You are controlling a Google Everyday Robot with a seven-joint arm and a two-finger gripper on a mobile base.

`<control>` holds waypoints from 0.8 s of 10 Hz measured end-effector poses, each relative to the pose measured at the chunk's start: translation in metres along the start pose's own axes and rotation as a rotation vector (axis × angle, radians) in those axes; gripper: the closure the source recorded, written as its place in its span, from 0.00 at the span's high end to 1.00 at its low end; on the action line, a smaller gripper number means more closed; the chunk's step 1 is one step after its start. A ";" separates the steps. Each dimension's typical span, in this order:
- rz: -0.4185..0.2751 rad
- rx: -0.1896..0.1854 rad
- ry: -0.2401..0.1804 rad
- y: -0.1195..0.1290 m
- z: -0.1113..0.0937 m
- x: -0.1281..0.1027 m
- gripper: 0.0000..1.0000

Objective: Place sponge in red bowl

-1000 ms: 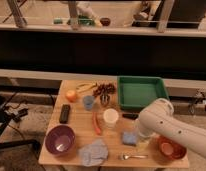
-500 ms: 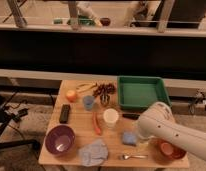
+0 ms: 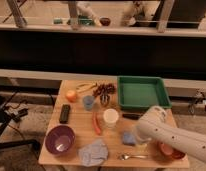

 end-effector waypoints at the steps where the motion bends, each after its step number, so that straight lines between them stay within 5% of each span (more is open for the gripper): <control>1: -0.002 -0.003 0.000 -0.001 0.004 0.000 0.80; 8: -0.010 -0.006 0.018 -0.016 0.024 0.009 0.80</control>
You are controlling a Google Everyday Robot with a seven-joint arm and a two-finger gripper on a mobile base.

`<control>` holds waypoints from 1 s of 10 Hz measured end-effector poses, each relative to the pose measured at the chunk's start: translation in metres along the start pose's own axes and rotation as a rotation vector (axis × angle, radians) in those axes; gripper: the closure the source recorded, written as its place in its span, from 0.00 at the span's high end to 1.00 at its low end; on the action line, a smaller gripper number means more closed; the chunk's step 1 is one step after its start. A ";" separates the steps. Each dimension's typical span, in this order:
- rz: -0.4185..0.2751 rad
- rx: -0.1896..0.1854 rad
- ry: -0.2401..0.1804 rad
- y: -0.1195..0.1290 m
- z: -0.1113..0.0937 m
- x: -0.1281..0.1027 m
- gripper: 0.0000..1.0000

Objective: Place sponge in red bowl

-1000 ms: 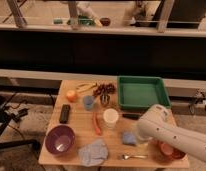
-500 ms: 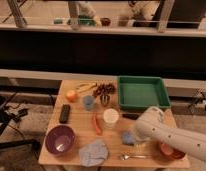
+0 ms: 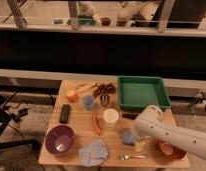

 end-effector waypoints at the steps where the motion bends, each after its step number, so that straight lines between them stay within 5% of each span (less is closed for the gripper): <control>1: -0.004 -0.002 0.001 0.000 0.001 0.002 0.78; 8: -0.012 0.001 -0.016 0.000 -0.003 0.006 0.07; 10: -0.007 0.031 -0.003 -0.004 -0.022 0.011 0.00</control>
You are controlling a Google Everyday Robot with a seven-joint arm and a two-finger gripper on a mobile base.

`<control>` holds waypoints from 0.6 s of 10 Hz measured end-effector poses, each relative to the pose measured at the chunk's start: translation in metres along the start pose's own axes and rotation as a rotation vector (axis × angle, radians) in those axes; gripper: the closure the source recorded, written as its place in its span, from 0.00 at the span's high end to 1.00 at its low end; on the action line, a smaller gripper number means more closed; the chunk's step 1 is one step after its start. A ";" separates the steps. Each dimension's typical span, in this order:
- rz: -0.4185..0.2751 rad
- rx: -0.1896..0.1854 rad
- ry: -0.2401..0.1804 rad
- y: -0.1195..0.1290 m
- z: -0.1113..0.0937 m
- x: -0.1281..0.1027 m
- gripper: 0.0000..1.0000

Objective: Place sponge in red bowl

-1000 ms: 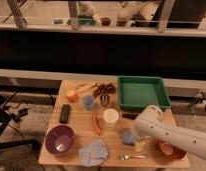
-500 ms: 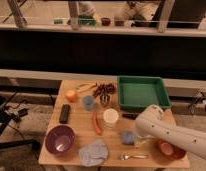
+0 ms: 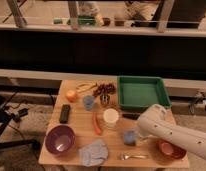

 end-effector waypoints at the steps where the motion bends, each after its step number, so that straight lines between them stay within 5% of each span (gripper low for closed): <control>1: 0.014 0.024 0.011 -0.003 -0.017 0.007 0.00; 6: 0.108 0.109 0.062 -0.013 -0.070 0.062 0.00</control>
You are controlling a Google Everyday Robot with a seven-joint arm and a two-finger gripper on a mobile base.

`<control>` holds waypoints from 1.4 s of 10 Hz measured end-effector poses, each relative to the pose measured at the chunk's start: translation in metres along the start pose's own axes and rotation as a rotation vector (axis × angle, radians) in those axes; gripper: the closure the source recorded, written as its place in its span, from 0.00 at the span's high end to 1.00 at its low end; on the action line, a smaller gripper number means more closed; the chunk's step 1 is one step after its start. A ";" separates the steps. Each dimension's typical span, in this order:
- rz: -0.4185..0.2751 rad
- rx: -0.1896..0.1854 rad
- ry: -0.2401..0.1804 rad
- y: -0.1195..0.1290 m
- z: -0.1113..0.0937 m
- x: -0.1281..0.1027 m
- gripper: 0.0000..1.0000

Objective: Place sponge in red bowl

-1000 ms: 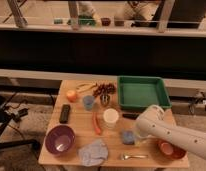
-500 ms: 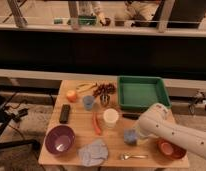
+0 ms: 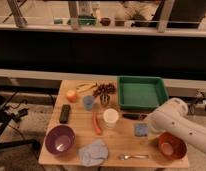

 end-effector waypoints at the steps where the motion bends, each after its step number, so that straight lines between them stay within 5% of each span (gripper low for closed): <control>1: 0.030 0.008 0.009 -0.002 -0.003 0.015 0.00; 5: 0.141 0.027 0.049 -0.005 -0.009 0.062 0.00; 11: 0.203 0.031 0.103 0.023 -0.046 0.096 0.00; 14: 0.227 0.021 0.115 0.038 -0.047 0.108 0.00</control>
